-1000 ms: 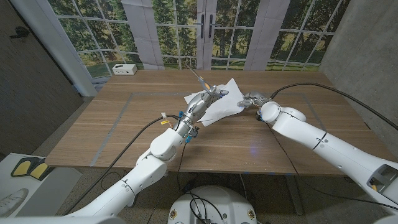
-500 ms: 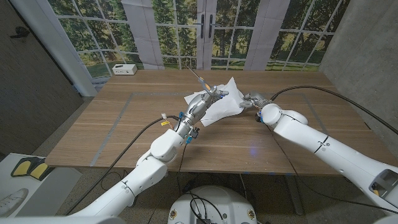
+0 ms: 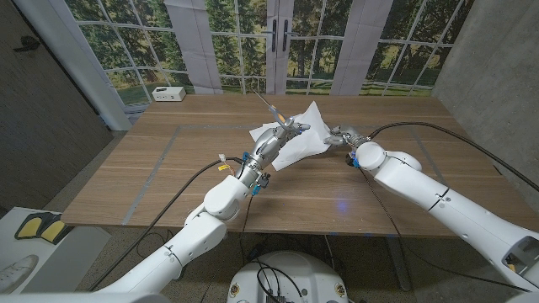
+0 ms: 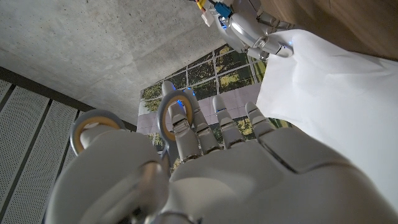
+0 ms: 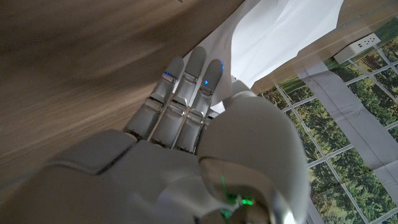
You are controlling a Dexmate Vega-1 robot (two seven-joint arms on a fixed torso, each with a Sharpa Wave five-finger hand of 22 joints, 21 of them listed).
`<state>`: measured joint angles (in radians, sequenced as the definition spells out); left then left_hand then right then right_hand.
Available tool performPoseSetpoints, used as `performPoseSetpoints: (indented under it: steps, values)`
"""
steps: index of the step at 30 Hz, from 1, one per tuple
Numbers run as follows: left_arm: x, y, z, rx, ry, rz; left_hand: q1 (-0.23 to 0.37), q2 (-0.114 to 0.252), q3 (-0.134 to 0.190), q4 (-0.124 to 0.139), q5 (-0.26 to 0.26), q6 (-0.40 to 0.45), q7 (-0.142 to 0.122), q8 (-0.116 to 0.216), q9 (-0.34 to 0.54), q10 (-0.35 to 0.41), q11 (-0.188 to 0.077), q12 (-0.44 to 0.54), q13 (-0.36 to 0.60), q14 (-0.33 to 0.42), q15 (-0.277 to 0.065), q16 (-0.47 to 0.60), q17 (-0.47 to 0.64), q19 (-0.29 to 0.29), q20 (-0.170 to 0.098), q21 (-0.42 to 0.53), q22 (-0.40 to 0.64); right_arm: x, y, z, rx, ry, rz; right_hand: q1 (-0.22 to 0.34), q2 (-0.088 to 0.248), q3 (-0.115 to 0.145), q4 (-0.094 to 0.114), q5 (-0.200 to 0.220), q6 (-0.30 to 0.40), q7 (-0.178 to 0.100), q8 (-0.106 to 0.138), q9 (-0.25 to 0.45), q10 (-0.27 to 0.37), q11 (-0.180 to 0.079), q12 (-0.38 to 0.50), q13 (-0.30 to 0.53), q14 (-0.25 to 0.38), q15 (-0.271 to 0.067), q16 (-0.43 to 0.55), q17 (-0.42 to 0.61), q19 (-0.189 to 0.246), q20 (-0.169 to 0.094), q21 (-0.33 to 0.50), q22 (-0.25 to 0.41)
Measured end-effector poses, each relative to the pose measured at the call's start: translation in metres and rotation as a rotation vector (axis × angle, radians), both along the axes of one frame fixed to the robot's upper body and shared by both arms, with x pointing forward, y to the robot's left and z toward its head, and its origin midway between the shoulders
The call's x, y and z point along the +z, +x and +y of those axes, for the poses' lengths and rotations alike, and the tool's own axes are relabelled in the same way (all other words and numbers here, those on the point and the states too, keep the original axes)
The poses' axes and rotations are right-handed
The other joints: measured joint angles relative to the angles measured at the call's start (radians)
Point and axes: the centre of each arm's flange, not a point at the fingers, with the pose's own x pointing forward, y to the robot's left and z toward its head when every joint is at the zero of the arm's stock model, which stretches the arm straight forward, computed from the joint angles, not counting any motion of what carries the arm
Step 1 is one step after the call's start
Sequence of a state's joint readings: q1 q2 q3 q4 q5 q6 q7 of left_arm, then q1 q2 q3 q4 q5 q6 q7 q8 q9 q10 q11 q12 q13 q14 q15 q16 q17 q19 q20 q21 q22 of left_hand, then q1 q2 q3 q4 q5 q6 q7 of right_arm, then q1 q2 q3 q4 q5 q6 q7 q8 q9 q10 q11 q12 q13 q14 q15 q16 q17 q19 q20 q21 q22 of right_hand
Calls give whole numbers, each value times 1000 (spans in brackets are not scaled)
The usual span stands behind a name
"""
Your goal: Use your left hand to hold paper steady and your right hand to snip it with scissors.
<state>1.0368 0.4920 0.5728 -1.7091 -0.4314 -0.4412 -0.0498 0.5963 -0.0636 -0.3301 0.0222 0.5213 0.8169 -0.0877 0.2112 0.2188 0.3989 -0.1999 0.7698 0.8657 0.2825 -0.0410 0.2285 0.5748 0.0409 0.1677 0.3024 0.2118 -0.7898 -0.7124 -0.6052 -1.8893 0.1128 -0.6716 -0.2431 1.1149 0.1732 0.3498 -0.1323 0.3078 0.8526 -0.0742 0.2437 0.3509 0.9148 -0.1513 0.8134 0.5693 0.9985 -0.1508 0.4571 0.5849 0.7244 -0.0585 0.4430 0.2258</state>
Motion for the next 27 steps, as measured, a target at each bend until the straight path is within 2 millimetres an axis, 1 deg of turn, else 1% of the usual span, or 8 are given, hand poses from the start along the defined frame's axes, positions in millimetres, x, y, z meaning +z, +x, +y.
performPoseSetpoints:
  steps: [1, 4, 6, 10, 14, 17, 21, 27]
  values:
    - [0, 0, 0, 0, 1, 1, -4, 4, 0, 0, 0, 0, 0, 0, 0, 0, 0, 0, 0, 0, 0, 0, 0, 0, 0, 0, 0, -1, -1, 6, 52, 64, 11, 0, 0, 2, -1, 0, 3, 3, 4, 6, 4, 4, 3, 1, 17, -4, 9, 9, 4, 4, 8, 0]
    - [0, 0, 0, 0, 1, 1, -5, 5, 0, 0, -4, 2, -2, 0, 0, 0, 0, 0, 0, 0, 0, 0, 0, 0, 0, 0, 0, -1, 0, -1, 40, 82, 11, 0, 0, 4, -12, 9, 14, 14, 11, 24, 11, 10, 15, 3, 68, -22, 38, 43, 30, -1, 37, 8]
    - [0, 0, 0, -1, 2, 1, -5, 5, 0, 0, -4, 2, -2, 0, 0, 0, 0, 0, 0, 0, 0, 0, 0, 0, 0, 0, 0, -1, -1, 1, 73, 127, 18, 0, -1, 0, -16, 15, 24, 14, 12, 37, 14, 14, 16, 2, 123, -43, 73, 85, 57, -15, 74, 26]
    - [0, 0, -1, -2, 3, 1, -5, 5, 0, 0, -4, 2, -2, 0, 0, 0, 0, 0, 0, 0, 0, 0, 0, 0, 0, 0, 0, -1, -2, 0, 101, 180, 20, 6, -6, -2, -19, 18, 26, 15, 12, 53, 18, 10, 17, -1, 181, -83, 114, 137, 77, -35, 123, 53]
    - [0, 0, -1, -2, 5, 2, -5, 5, 0, 8, -4, 2, -2, 0, 0, 0, 0, 0, 0, 0, 0, 0, 0, 0, 0, 0, 0, -1, -3, -2, 118, 223, 24, 11, -11, 0, -24, 18, 26, 16, 10, 56, 18, 10, 17, -1, 199, -80, 130, 165, 87, -34, 150, 72]
    - [0, 0, -2, -3, 6, 2, -5, 5, 0, 8, -4, 2, -2, 0, 0, 0, 0, 0, 0, 0, 0, 0, 0, 0, 0, 0, 0, -1, -4, -3, 133, 258, 25, 11, -11, 0, -24, 25, 23, 30, 7, 60, 17, 11, 17, -1, 201, -81, 131, 180, 87, -34, 162, 82]
    - [0, 0, -2, -6, 10, 2, 0, 10, 0, 8, -4, 2, -2, 0, 0, 0, 0, 0, 0, 0, 0, 0, 0, 0, 0, 0, 0, -1, -6, -4, 161, 324, 32, 11, -11, 4, -29, 25, 22, 34, 1, 60, 16, 20, 17, -4, 202, -80, 131, 194, 87, -35, 169, 86]
    - [0, 0, -4, -9, 14, 3, 0, 10, 0, 8, -4, 2, -2, 0, 0, 0, 0, -1, 0, 0, 0, 0, 0, 0, 0, 0, 0, -1, -8, -7, 190, 392, 44, 11, -11, 5, -28, 25, 17, 39, -8, 60, 15, 20, 17, -10, 202, -80, 131, 207, 70, -33, 179, 88]
